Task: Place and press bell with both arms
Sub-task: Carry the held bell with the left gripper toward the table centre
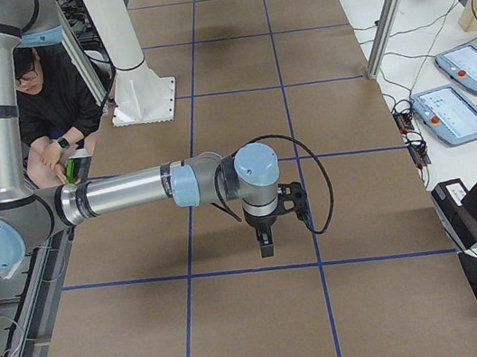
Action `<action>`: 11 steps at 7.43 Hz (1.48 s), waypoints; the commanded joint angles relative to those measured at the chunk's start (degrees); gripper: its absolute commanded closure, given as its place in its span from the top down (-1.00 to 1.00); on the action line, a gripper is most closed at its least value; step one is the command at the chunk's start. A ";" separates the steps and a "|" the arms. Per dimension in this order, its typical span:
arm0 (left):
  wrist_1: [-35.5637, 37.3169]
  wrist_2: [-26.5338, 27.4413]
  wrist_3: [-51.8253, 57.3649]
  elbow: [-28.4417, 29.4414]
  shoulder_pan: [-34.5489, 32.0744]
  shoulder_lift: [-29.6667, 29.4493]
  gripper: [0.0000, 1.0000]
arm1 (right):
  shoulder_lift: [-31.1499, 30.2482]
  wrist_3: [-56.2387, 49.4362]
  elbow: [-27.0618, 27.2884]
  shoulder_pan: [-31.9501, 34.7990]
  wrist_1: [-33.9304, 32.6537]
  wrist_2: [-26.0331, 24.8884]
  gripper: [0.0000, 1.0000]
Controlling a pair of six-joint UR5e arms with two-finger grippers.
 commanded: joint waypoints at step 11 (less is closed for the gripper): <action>-61.25 1.59 27.97 24.11 14.43 -26.25 -1.00 | 5.09 1.20 -0.66 -0.87 0.60 1.77 1.00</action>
